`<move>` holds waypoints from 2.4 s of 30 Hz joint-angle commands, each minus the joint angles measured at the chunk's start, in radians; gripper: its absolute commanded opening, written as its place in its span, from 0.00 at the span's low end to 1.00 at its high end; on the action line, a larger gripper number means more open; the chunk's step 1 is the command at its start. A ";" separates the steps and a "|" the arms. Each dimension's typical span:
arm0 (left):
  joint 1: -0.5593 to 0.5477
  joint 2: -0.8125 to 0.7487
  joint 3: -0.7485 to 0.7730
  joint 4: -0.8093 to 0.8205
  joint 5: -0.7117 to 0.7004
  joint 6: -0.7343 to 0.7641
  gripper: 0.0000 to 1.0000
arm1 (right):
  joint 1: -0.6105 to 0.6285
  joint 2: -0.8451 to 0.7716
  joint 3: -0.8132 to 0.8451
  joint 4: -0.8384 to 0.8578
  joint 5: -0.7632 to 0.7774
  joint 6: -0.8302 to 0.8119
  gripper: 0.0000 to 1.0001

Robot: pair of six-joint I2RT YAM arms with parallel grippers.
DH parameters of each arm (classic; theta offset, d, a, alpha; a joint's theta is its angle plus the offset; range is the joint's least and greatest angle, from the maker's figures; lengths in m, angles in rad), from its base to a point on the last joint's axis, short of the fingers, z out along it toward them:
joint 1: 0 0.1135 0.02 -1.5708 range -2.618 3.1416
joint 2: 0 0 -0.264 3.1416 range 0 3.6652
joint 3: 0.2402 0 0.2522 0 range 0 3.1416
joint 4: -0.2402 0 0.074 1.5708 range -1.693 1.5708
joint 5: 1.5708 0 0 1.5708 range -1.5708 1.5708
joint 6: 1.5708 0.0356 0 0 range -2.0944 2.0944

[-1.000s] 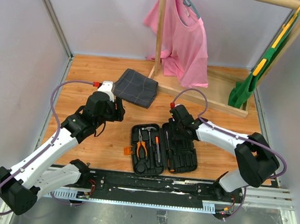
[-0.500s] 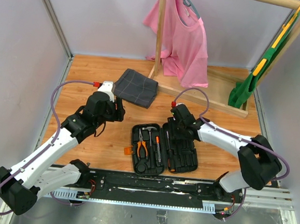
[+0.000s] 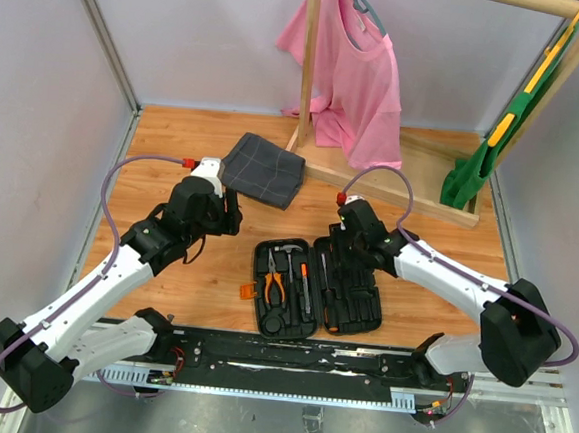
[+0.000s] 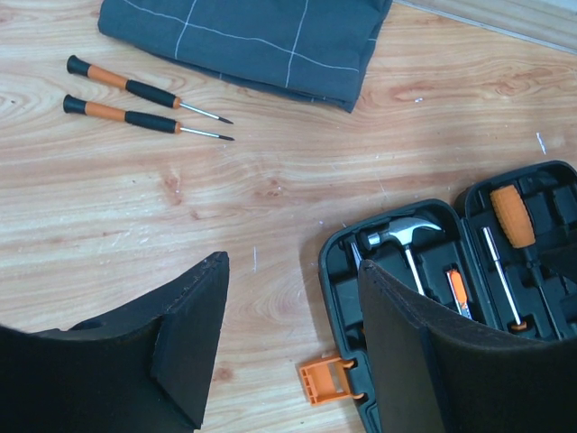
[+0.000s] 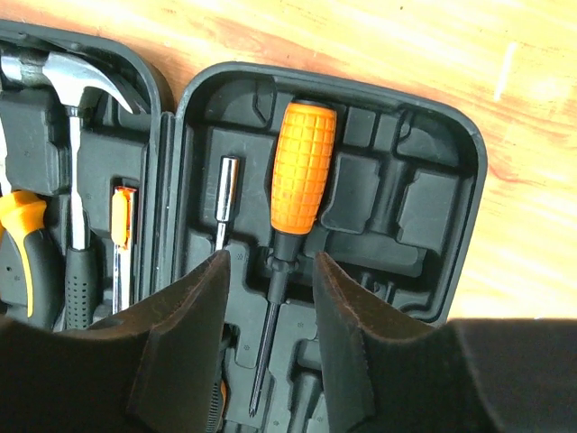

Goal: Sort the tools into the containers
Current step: Place the screwdriver in the storage box.

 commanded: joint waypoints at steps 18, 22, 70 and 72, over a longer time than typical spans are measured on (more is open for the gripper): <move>0.004 0.000 -0.010 0.006 0.000 0.016 0.63 | -0.017 0.159 -0.001 0.024 0.004 0.046 0.15; 0.004 0.002 -0.010 0.006 -0.003 0.016 0.63 | -0.017 0.155 -0.027 0.065 0.002 0.083 0.18; -0.453 0.887 0.419 0.261 0.012 -0.346 0.48 | -0.017 -0.721 -0.502 0.106 0.031 0.251 0.39; -0.453 0.893 0.421 0.270 0.014 -0.347 0.48 | -0.018 -0.718 -0.504 0.103 0.029 0.255 0.39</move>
